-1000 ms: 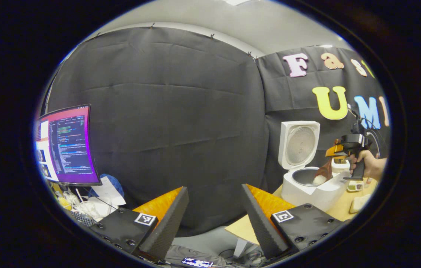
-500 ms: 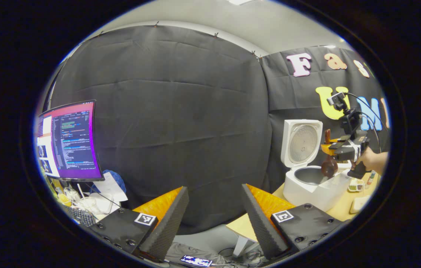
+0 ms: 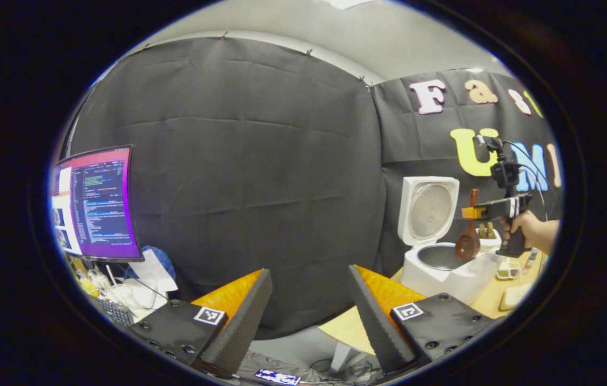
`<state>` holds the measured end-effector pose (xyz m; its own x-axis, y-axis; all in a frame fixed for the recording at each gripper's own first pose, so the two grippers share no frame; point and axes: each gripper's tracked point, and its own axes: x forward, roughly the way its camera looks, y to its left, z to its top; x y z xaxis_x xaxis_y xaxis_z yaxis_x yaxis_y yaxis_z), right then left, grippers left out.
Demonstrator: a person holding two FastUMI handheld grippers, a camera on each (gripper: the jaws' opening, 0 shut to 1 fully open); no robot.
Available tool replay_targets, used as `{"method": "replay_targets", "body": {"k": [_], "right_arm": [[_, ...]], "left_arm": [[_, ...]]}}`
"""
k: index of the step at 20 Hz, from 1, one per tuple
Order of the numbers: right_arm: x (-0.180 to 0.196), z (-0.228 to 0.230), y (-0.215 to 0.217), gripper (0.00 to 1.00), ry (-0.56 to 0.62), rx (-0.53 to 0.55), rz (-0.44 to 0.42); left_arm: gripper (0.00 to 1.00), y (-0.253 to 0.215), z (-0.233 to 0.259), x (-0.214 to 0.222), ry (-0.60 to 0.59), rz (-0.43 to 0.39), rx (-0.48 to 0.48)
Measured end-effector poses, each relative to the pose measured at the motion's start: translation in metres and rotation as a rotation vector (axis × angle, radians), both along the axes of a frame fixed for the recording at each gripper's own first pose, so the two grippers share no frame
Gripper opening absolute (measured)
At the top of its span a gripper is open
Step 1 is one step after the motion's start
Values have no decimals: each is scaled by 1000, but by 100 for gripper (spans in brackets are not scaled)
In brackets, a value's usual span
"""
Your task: Close the left gripper, press the button to open the rice cooker; take a wooden spoon from the chopstick holder with the right hand, scoop a spoonful of rice and pour it into the rice cooker, then put the wooden spoon back into the chopstick holder.
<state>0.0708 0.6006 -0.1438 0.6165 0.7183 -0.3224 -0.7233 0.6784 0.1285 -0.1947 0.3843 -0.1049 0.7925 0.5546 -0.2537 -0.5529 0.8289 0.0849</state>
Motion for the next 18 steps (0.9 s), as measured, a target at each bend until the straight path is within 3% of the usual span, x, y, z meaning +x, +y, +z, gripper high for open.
{"method": "replay_targets", "body": {"k": [4, 8, 17, 18], "right_arm": [[23, 6, -27, 16, 258, 171, -81], [30, 31, -75, 16, 377, 331, -182], [47, 47, -206, 16, 388, 403, -329], [48, 47, -225, 16, 377, 398, -353]], "left_arm": [[100, -15, 13, 21, -32, -37, -10], [98, -32, 17, 51, -62, -102, -38], [100, -117, 26, 128, -111, -297, -93], [95, -129, 29, 136, -120, -321, -94]]}}
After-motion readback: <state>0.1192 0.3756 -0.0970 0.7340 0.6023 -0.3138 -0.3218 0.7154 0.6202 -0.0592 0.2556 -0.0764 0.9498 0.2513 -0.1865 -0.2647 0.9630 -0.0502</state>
